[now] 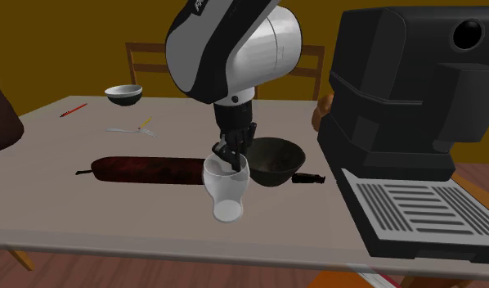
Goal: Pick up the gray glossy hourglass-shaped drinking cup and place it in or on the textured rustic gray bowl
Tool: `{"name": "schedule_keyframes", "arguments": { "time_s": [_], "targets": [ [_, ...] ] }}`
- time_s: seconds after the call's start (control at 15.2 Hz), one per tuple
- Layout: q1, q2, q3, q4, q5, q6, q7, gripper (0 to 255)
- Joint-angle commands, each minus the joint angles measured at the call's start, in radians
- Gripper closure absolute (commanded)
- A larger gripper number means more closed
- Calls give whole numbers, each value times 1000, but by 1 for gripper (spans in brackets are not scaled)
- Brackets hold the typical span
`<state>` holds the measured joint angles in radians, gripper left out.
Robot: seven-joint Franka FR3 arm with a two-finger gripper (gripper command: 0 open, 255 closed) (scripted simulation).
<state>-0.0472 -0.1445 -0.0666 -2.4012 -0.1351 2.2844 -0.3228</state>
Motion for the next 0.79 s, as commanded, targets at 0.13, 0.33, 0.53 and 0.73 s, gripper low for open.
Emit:
{"name": "schedule_keyframes", "arguments": {
  "time_s": [0.13,0.33,0.53,0.73],
  "targets": [
    [0,1,0,0,0,0,0,255],
    [0,-7,0,5,1,-14,-1,255],
    [1,-29,1,26,4,-57,-6,255],
    [2,-49,2,49,7,-99,-10,255]
  ]
}}
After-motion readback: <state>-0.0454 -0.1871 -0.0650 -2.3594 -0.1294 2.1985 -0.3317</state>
